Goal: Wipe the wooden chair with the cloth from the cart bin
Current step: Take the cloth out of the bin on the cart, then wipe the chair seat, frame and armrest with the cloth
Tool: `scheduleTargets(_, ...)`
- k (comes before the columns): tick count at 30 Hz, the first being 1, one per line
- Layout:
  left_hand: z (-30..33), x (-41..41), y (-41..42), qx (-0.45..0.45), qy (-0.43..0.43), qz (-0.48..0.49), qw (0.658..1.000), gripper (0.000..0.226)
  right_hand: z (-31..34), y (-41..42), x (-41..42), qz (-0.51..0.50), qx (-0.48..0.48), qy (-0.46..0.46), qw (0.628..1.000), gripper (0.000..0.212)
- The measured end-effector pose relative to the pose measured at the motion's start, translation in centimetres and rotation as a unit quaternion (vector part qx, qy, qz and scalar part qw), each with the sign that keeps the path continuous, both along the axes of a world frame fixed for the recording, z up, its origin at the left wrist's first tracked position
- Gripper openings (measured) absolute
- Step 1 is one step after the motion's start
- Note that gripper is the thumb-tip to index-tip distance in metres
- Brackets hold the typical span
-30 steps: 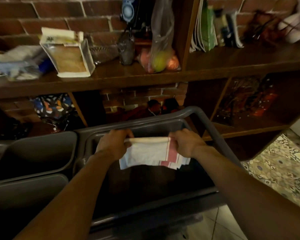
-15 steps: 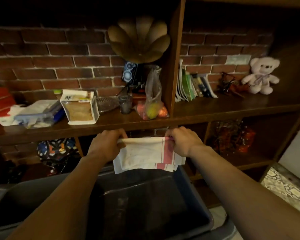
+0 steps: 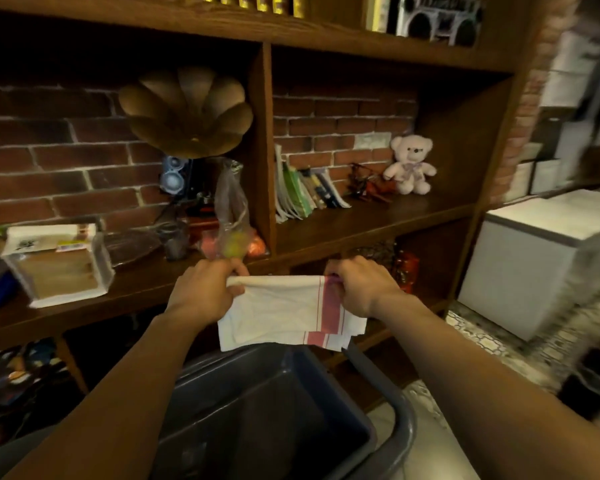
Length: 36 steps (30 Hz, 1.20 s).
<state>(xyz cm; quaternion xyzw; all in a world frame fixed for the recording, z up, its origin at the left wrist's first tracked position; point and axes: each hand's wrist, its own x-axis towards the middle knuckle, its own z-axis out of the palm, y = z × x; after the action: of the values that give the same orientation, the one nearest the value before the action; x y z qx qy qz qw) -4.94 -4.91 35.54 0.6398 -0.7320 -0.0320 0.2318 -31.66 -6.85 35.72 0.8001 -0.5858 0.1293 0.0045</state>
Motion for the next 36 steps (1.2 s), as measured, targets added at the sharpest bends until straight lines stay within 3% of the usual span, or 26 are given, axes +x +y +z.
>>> scheduleTargets(12, -2.1, -20.1, -3.5, 0.017, -0.026, -0.167, 0.985, 0.012, -2.1, 6.1, -19.1, -0.178, 0.013, 0.001, 0.984, 0.021)
scheduleTargets(19, -2.0, -36.0, -4.4, 0.019, -0.013, -0.267, 0.963, 0.020, -3.2, 9.3, -33.2, -0.258, 0.043, -0.033, 0.965, 0.016)
scheduleTargets(27, -3.0, -55.2, -2.1, 0.034, -0.020, -0.422, 0.906, 0.014, -6.0, 16.7, -48.2, -0.352, 0.092, -0.104, 0.926, 0.026)
scheduleTargets(36, -8.7, -69.3, -0.1, 0.087, -0.042, -0.579, 0.809, 0.020, -13.6, 23.6, -56.0, -0.438, 0.131, -0.169, 0.873, 0.033)
